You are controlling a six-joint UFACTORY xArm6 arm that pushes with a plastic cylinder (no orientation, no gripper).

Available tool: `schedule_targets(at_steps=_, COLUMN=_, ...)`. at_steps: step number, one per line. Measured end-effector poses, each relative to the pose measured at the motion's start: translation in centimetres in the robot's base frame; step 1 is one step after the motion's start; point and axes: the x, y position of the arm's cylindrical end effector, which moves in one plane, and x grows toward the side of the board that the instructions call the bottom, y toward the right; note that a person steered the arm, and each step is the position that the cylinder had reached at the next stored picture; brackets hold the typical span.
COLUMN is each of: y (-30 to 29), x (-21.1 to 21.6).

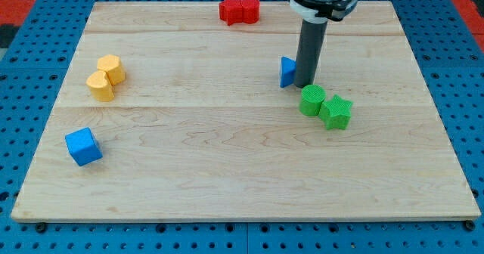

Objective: Move the triangle below the blue cube

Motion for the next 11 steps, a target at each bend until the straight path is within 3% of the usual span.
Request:
schedule_targets(at_steps=2, y=3.7, x=-3.1)
schedule_targets(at_steps=3, y=0.3, x=-3.2)
schedule_targets(at_steps=5, y=-9.3, x=3.2)
schedule_targets(at_steps=7, y=-15.3, x=8.2)
schedule_targets(at_steps=11, y=-14.1, x=16.2)
